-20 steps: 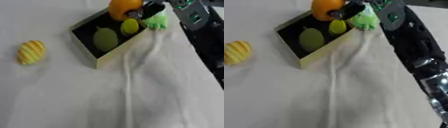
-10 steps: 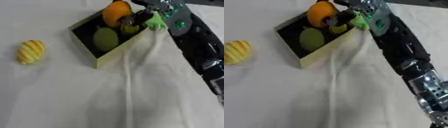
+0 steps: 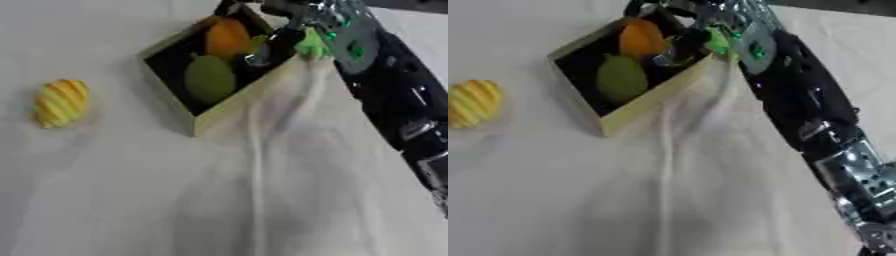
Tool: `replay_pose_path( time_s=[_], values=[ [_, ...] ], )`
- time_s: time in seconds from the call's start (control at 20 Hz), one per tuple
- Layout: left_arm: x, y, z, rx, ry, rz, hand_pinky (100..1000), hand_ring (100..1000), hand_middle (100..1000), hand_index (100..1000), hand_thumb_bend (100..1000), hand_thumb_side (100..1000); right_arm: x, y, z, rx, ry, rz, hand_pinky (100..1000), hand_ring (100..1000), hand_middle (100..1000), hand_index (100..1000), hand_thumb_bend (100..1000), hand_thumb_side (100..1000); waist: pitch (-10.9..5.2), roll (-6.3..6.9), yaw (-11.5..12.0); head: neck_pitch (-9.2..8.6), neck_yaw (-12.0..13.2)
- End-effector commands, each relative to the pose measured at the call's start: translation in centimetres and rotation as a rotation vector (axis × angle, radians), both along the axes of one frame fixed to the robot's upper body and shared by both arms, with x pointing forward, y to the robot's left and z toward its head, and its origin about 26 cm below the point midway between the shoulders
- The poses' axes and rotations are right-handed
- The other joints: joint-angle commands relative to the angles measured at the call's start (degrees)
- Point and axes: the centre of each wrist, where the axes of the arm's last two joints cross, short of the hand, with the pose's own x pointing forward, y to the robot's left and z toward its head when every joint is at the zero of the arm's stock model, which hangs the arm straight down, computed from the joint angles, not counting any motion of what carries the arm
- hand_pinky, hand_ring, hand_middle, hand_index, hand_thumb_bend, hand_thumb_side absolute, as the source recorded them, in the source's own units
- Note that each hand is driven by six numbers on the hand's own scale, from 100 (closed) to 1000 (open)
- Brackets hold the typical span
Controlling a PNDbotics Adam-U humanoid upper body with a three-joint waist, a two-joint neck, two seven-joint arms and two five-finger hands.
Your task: Pick up objects on the table and place them in the box.
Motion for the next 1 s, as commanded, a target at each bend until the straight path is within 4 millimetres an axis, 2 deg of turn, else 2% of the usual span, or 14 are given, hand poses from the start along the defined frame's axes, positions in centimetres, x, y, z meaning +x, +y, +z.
replay_pose_path(
  time_s=[0.05,0.3,0.6,0.75,1.0],
  values=[
    [-0.4,-0.1,0.5,0.012,-0.022,-0.007,708,748,745,846,445,432,-0.6,-1.0,2.2,-0.001,-0.044,-0.01,903,935,746,860,462,306,-1.95,0.29,-0.1,-0.15,-0.1],
    [-0.4,0.1,0.3,0.016,-0.012,0.001,708,748,745,846,444,434,-1.5,-2.5,3.4,0.057,-0.062,-0.017,900,930,735,856,438,298,-2.3,0.22,-0.5,0.42,0.0],
    [-0.4,0.5,0.1,0.018,-0.005,0.018,707,748,745,846,445,434,-3.1,-7.0,5.0,0.121,-0.101,-0.115,890,929,748,863,442,295,-2.71,0.12,-1.3,0.8,0.3],
    [-0.4,0.6,0.0,0.02,0.0,0.024,707,748,746,846,443,436,-3.2,-9.9,4.0,0.115,-0.097,-0.219,888,933,764,870,455,290,-2.75,0.09,-1.6,0.6,0.5],
    [-0.4,0.8,0.1,0.012,-0.005,0.033,707,749,746,846,443,436,-2.9,-13.0,2.4,0.119,-0.095,-0.324,891,944,776,874,457,276,-2.12,0.42,-1.7,0.14,0.4]
  ],
)
